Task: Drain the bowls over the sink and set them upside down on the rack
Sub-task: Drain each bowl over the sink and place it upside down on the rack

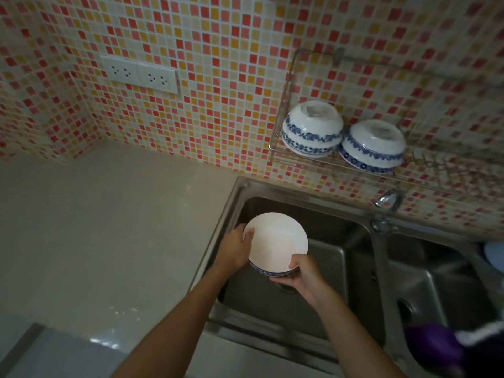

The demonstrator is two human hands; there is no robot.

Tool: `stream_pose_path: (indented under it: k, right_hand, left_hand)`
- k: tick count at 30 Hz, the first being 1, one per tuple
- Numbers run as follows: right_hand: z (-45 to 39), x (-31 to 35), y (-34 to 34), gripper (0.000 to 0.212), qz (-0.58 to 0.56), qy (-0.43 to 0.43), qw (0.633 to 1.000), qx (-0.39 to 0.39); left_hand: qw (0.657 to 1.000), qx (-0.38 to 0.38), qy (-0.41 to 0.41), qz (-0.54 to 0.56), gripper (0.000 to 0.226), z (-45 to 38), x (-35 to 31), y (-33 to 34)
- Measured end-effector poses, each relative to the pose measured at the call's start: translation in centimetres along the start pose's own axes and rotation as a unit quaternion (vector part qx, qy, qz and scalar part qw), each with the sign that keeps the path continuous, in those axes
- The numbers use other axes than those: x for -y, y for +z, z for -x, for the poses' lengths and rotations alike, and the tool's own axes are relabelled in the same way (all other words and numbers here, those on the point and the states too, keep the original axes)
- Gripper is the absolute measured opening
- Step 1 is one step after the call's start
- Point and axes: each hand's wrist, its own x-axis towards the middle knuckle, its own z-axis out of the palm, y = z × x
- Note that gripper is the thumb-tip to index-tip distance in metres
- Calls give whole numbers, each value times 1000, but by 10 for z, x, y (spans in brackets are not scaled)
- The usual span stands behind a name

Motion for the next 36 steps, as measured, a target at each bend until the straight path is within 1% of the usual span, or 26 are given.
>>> stream_pose_path:
  k: [4,6,8,10,12,13,15,16,17,21,25,28,31,33,36]
  right_hand:
    - [15,-8,-41,52,17,5,999,-30]
    - [20,-11,-59,53,39,16,998,-46]
    - [22,-16,-75,59,56,26,995,-72]
    - [22,-21,-88,63,70,29,993,-95]
    - [22,-27,-97,65,90,25,989,-114]
    - [23,-29,-100,66,101,23,987,-122]
    - [23,-32,-105,63,120,15,983,-138]
    - [23,-34,-106,60,126,11,981,-145]
    - [23,-35,-108,59,131,9,980,-151]
    - [17,-40,-113,60,150,3,973,-174]
    - [7,-49,-119,64,170,-16,966,-194]
    - [0,-57,-123,70,215,-40,951,-217]
    - [-8,-66,-127,77,296,-81,918,-252]
    - [-12,-72,-127,79,352,-116,887,-276]
    - [-16,-78,-126,83,410,-133,849,-306]
  left_hand:
    - [999,-4,18,26,47,27,-5,32]
    - [1000,-15,24,13,46,40,5,46]
    - [998,1,32,-50,40,53,19,56]
    - [988,59,23,-143,42,65,38,67]
    - [968,120,17,-221,54,76,57,76]
    - [958,139,19,-250,63,81,67,80]
    - [949,148,30,-278,91,88,86,86]
    - [946,149,31,-287,100,91,94,89]
    - [944,148,29,-295,100,93,98,90]
    - [938,144,23,-314,80,90,101,94]
    - [940,133,32,-313,78,90,101,95]
    - [944,131,41,-302,65,90,101,95]
    - [944,135,38,-300,56,89,103,96]
    - [944,132,37,-301,57,90,104,97]
    - [945,125,41,-300,62,90,103,97]
